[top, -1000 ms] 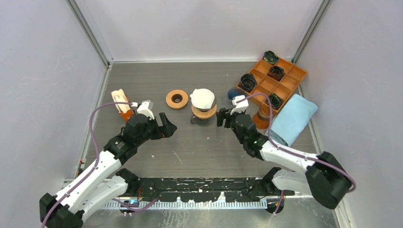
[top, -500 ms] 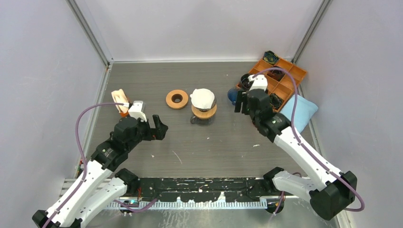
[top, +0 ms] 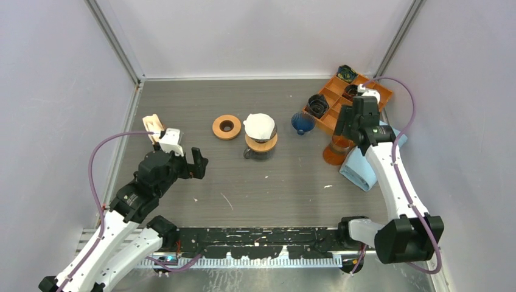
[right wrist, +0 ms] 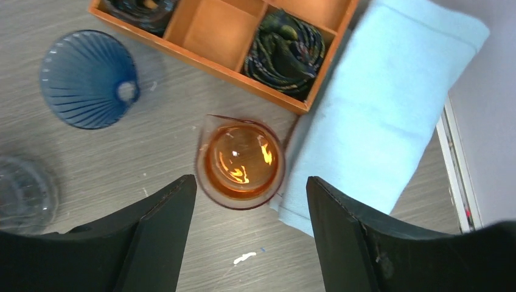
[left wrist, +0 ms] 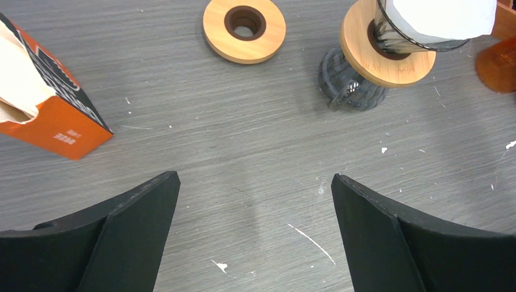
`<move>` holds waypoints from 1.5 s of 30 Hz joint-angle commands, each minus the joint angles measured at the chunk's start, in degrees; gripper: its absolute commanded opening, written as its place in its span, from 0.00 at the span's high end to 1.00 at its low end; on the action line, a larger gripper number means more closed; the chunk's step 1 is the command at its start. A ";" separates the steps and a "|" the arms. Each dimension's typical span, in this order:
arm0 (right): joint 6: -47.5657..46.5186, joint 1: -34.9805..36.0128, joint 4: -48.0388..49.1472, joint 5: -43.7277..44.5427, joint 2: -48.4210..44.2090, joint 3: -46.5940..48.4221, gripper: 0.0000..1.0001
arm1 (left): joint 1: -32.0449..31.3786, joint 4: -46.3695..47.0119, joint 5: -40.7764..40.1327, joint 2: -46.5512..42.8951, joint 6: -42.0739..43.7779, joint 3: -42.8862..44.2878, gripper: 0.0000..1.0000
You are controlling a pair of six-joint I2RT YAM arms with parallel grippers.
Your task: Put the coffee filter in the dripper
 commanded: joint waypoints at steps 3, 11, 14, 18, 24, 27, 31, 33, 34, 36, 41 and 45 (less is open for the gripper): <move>-0.13 -7.86 -1.20 -8.56 4.72 2.59 0.31 | 0.26 2.76 -1.76 0.81 3.37 1.88 0.01; 0.44 -11.67 -1.11 -12.52 10.48 0.28 0.40 | 0.26 3.66 -1.97 0.93 3.02 1.38 0.01; 0.57 -11.80 -0.50 -13.61 12.03 -0.36 0.47 | 0.26 3.66 -1.70 1.17 2.92 1.44 0.01; 0.66 -11.81 -0.41 -14.31 13.91 -0.48 0.60 | 0.27 3.69 -1.84 0.98 2.87 1.33 0.01; 0.25 -11.73 -1.60 -16.48 14.67 -0.89 0.82 | 0.26 3.67 -1.92 0.54 2.89 1.19 0.01; -0.87 -10.74 -2.57 -17.81 13.54 -0.95 0.88 | 0.27 3.93 -2.18 0.49 2.89 1.10 0.01; -2.43 -6.21 -4.56 -16.10 11.97 -1.12 0.99 | 0.32 3.99 -1.95 0.91 2.99 1.10 0.01; -2.66 -2.69 -5.44 -14.83 11.22 -1.02 0.99 | 0.35 4.00 -1.96 1.06 2.95 1.09 0.01; -2.72 -1.17 -5.98 -14.44 10.96 -0.95 0.99 | 0.35 4.00 -1.94 1.15 2.88 1.10 0.01; -2.60 2.12 -6.81 -13.79 9.97 -0.76 0.99 | 0.35 3.91 -1.96 1.28 2.94 1.10 0.01; -2.08 11.40 -8.32 -12.39 7.97 -0.49 0.99 | 0.35 3.80 -2.36 1.84 2.39 0.97 0.01; -1.55 16.32 -9.20 -12.63 5.99 -0.79 0.99 | 0.36 3.15 -2.15 3.04 1.01 1.27 0.01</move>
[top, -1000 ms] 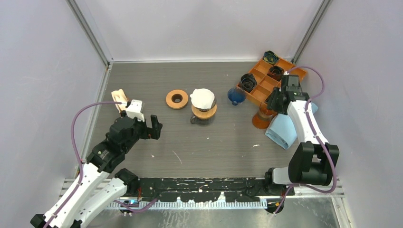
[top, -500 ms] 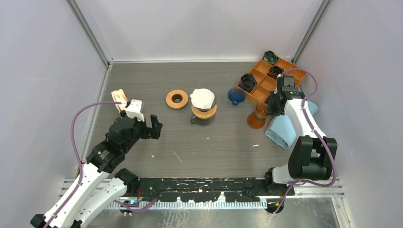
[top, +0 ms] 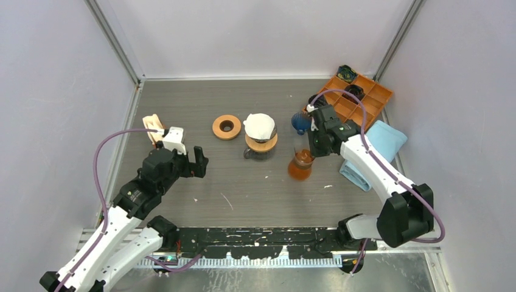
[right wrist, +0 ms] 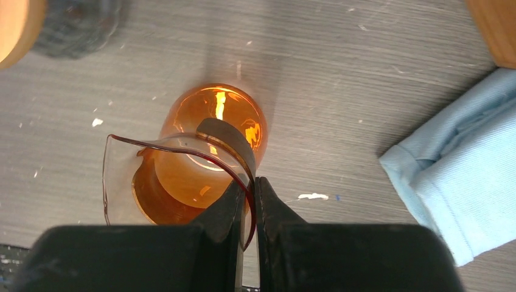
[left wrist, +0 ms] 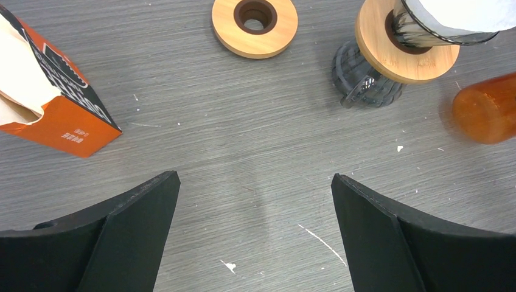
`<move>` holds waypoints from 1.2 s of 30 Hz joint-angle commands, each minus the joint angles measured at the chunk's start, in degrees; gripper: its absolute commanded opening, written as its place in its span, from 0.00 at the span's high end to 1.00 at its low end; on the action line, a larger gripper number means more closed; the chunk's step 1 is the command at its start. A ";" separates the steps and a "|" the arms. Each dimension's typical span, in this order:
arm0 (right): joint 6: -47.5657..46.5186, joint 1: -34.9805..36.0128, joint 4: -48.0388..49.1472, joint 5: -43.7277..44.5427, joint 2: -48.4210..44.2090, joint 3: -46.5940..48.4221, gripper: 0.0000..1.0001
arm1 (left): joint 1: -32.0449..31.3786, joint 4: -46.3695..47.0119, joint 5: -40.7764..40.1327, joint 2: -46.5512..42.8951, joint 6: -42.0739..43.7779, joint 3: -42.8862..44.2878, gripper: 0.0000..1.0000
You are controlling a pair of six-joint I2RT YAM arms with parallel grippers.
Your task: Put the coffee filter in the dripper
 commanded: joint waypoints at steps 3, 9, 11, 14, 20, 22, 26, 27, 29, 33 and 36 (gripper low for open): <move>1.07 6.31 -0.49 1.11 -5.98 -0.17 0.99 | 0.29 2.51 -0.41 1.78 -3.28 1.26 0.01; 1.82 13.54 -0.02 1.93 -6.92 -0.56 0.99 | 0.24 4.06 1.60 5.46 -9.69 1.46 0.01; 2.21 16.69 0.49 2.41 -6.73 -0.56 0.99 | 0.32 4.30 2.16 7.09 -11.04 2.00 0.01; 2.49 20.25 0.88 4.38 -5.74 -0.50 0.99 | 0.37 3.76 2.08 9.79 -12.86 3.45 0.01; 2.53 26.41 1.85 6.50 -2.54 0.99 0.99 | 0.65 3.22 2.92 14.11 -16.53 4.99 0.01; 2.51 28.05 2.73 6.69 -1.40 1.23 0.99 | 0.68 3.02 2.89 14.99 -17.37 5.43 0.01; 2.28 30.52 4.83 6.05 1.20 1.55 0.99 | 0.84 2.30 2.57 16.74 -18.19 6.51 0.01; 2.18 31.09 5.22 5.97 1.77 1.70 0.99 | 0.83 2.20 2.42 17.18 -18.41 6.78 0.01; 1.83 32.15 6.14 5.84 2.52 1.89 0.99 | 0.94 2.15 2.29 18.13 -18.68 7.34 0.01; 1.19 32.42 7.35 5.24 3.15 1.70 0.97 | 1.25 2.27 2.31 20.41 -18.96 8.76 0.01; 0.67 32.46 7.86 4.60 3.24 1.84 0.93 | 1.53 2.33 2.37 22.92 -18.83 10.05 0.01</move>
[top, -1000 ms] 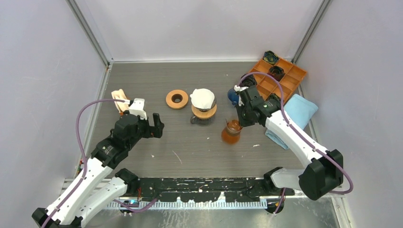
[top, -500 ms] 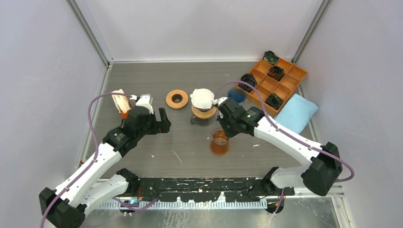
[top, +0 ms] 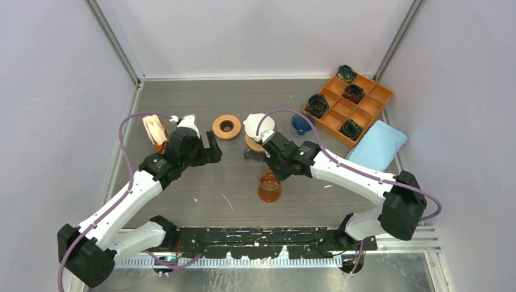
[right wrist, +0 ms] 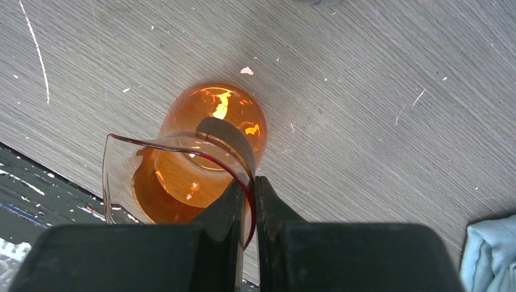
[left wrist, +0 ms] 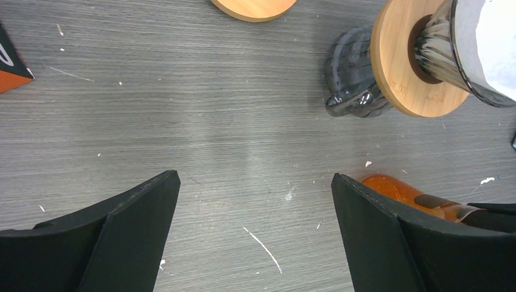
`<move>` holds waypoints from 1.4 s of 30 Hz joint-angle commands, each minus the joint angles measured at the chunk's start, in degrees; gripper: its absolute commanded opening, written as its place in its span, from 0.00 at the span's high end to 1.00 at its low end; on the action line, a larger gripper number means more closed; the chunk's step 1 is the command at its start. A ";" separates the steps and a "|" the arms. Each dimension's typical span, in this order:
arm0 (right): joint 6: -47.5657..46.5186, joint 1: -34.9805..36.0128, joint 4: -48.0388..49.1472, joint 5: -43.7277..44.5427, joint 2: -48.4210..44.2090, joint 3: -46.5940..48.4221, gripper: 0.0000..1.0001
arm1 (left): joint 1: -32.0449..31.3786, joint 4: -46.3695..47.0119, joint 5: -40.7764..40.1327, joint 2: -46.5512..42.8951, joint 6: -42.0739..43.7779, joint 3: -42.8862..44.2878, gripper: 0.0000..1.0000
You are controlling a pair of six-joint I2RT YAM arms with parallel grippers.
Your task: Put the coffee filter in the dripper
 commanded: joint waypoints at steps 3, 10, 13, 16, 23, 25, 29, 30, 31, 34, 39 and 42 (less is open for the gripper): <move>-1.14 0.28 3.52 -1.08 -0.53 2.55 0.83 | 1.02 2.03 0.29 4.29 -0.41 5.10 0.01; -1.55 0.28 3.59 0.13 -3.90 3.06 0.65 | 2.07 3.98 1.77 11.91 0.52 9.22 0.01; -1.31 0.26 3.67 2.84 -6.10 2.76 0.55 | 3.40 3.84 2.18 15.67 1.10 11.41 0.01; -1.02 0.24 4.10 6.94 -9.19 1.91 0.45 | 5.25 3.98 2.61 21.17 1.99 13.88 0.00; -0.06 -0.20 7.32 16.63 -16.29 -2.93 0.34 | 9.62 3.41 5.76 32.51 5.20 21.53 0.03; 0.35 -0.52 8.22 18.69 -17.95 -4.46 0.31 | 10.44 2.84 6.19 35.79 6.25 24.12 0.04; 1.60 -2.33 10.66 22.47 -21.23 -7.95 0.23 | 11.99 1.43 7.48 42.80 8.30 30.13 0.08; 1.98 -3.21 11.04 22.63 -21.71 -8.80 0.22 | 12.42 1.05 8.36 44.46 8.53 31.57 0.09; 2.47 -4.33 11.26 22.68 -22.26 -9.54 0.21 | 12.69 0.54 9.02 45.96 8.81 32.95 0.11; 4.23 -7.69 12.01 22.64 -24.56 -11.52 0.15 | 13.28 -0.82 9.47 50.07 9.84 36.57 0.17; 5.26 -12.26 13.97 22.64 -28.69 -14.10 0.05 | 14.43 -2.47 9.77 55.00 11.06 40.37 0.24; 5.28 -13.39 14.33 22.99 -29.33 -14.64 0.03 | 15.27 -2.78 10.48 57.26 11.23 41.88 0.28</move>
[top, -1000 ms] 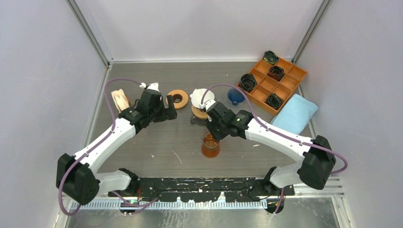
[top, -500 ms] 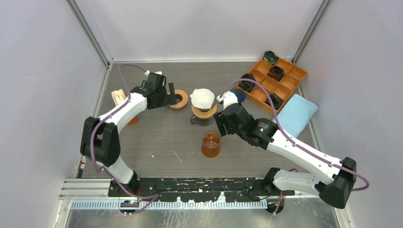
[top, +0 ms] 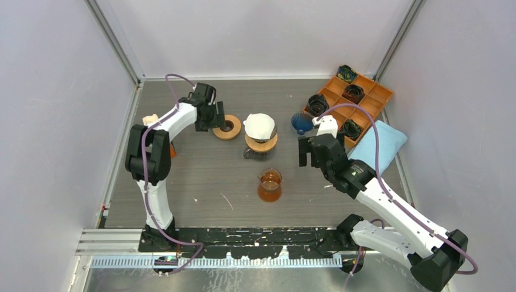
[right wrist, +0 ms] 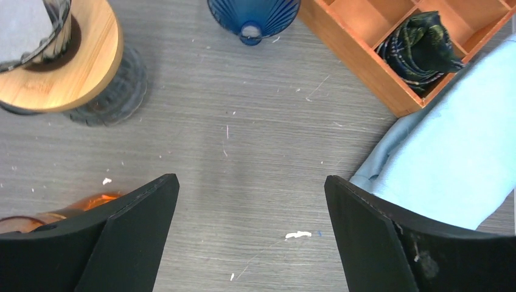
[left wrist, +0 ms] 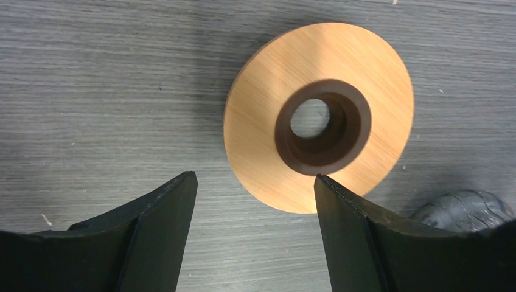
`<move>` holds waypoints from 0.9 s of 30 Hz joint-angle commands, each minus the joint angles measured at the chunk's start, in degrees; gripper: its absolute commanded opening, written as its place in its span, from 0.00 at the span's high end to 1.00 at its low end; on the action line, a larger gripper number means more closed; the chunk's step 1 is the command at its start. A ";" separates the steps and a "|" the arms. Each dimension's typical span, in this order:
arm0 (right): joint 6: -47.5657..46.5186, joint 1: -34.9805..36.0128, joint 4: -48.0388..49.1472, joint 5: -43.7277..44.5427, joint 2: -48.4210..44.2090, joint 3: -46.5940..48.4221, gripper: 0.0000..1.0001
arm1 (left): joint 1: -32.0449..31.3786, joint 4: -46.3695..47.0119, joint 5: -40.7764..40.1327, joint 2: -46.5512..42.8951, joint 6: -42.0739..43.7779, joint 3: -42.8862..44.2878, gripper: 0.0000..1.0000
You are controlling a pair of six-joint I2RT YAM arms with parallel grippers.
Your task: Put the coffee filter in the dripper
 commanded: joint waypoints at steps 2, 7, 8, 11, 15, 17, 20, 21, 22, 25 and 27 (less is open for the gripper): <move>1.63 -1.51 4.82 1.99 -1.61 -0.30 0.02 | 1.62 -1.61 2.37 2.99 1.80 5.14 0.30; 1.80 -1.54 4.82 1.66 -0.25 -0.20 0.01 | 1.90 -2.34 2.88 6.38 2.60 8.65 0.33; 1.88 -1.59 4.91 1.56 -0.01 -0.14 0.01 | 1.97 -2.44 2.89 7.24 2.71 9.29 0.33; 1.95 -1.65 5.05 1.15 0.65 -0.15 0.01 | 2.33 -3.27 3.29 9.42 3.16 11.43 0.35; 2.29 -1.63 5.08 1.03 1.46 -0.10 0.00 | 2.32 -4.49 4.68 11.26 3.74 13.15 0.42; 2.45 -1.67 5.07 0.95 1.66 -0.10 0.00 | 2.39 -4.46 5.44 11.54 3.76 13.10 0.45; 2.59 -1.77 5.11 0.39 1.75 -0.07 0.00 | 2.36 -4.77 6.01 11.63 4.02 13.07 0.52; 2.59 -1.77 5.03 0.19 1.77 -0.10 0.00 | 2.37 -4.93 6.13 11.46 4.20 13.09 0.55; 2.66 -1.71 5.01 -0.03 1.64 -0.10 0.00 | 2.40 -5.20 6.15 11.27 4.41 13.03 0.58; 3.00 -1.72 4.97 -0.54 0.99 -0.50 0.00 | 2.41 -5.91 5.76 10.12 5.17 12.52 0.64; 3.16 -1.74 4.84 -0.98 0.53 -0.64 0.00 | 2.34 -6.10 5.19 8.84 5.70 11.47 0.67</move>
